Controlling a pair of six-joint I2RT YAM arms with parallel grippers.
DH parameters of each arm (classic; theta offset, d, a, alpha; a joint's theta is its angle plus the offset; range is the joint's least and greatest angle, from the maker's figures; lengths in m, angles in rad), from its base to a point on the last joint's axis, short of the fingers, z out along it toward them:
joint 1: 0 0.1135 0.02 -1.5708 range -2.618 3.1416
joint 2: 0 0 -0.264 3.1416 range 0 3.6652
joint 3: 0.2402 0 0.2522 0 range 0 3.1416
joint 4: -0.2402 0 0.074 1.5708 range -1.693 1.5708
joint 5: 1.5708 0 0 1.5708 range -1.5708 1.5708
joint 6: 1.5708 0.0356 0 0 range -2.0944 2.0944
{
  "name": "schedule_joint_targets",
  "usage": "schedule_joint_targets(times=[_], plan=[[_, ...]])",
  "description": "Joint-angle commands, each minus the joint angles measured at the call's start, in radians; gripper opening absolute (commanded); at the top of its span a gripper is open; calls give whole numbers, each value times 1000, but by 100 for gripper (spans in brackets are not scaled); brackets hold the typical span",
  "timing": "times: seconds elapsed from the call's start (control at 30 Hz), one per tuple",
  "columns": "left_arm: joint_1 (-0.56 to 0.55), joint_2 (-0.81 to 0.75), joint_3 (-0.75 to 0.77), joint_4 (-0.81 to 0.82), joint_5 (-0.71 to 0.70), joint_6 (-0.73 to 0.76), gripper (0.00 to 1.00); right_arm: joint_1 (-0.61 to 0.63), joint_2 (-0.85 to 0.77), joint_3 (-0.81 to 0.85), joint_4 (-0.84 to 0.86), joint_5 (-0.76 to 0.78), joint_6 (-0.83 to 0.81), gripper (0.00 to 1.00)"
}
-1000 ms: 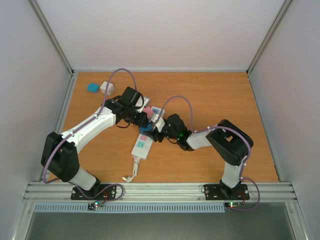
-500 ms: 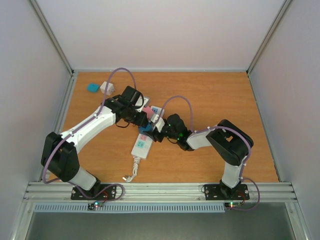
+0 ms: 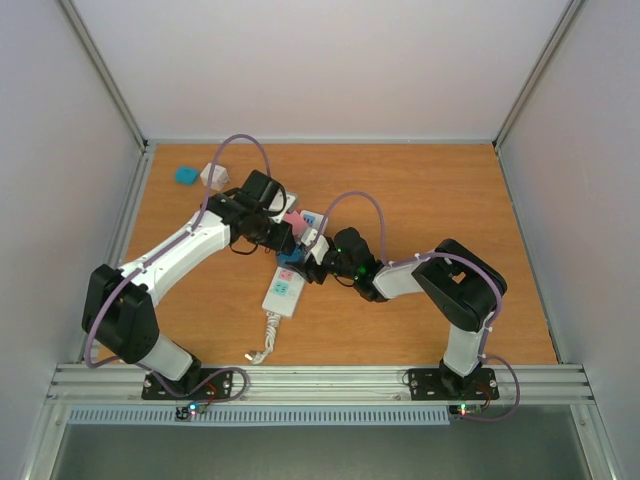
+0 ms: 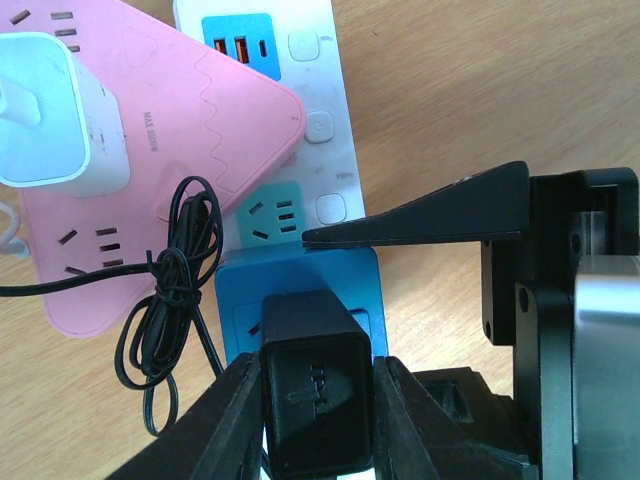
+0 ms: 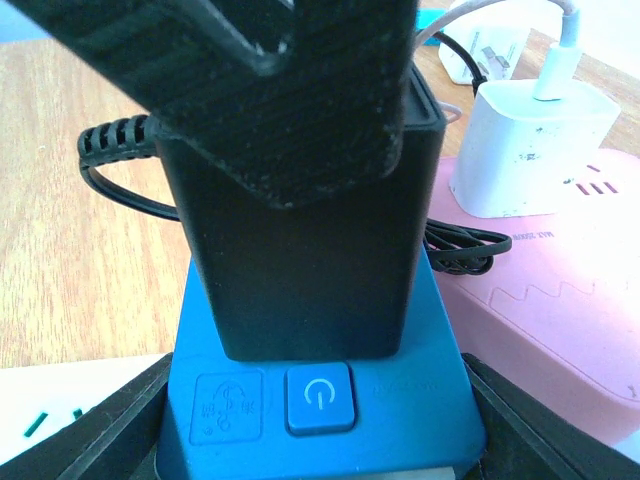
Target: Pull the plug off the socket
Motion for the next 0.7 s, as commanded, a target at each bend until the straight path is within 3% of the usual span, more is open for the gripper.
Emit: schedule_joint_targets(times=[0.0, 0.67], plan=[[12, -72, 76, 16, 100, -10, 1, -5, 27, 7, -41, 55, -29, 13], [28, -84, 78, -25, 127, -11, 1, -5, 47, 38, -91, 71, -40, 11]])
